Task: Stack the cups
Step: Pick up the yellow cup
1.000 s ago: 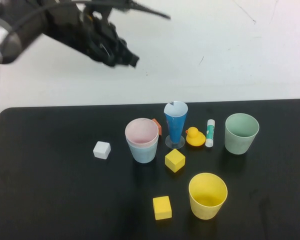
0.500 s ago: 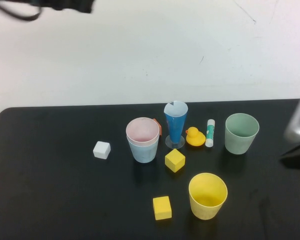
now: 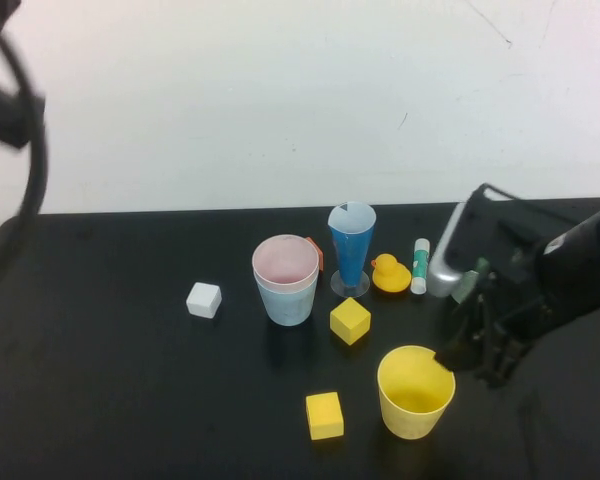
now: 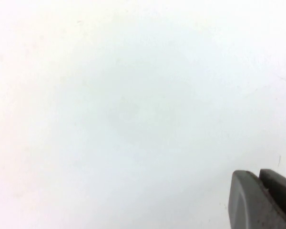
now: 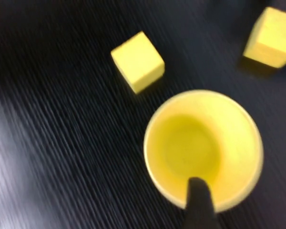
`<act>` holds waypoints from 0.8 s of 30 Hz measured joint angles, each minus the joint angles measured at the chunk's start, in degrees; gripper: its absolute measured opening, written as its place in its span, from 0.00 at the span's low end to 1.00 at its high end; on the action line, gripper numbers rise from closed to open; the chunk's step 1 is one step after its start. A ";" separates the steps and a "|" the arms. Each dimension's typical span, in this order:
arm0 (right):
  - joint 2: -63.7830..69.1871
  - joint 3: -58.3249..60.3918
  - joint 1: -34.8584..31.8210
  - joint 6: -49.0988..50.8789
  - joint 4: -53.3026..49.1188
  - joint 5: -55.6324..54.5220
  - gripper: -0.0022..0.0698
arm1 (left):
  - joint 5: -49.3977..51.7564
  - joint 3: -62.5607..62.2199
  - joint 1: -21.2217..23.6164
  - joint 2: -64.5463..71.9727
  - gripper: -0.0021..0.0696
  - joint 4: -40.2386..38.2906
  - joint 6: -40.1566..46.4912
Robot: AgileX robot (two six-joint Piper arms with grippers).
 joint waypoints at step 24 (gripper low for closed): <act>17.91 -5.96 0.00 -5.02 6.51 -6.77 0.07 | -20.46 33.97 0.00 -11.39 0.05 0.11 0.00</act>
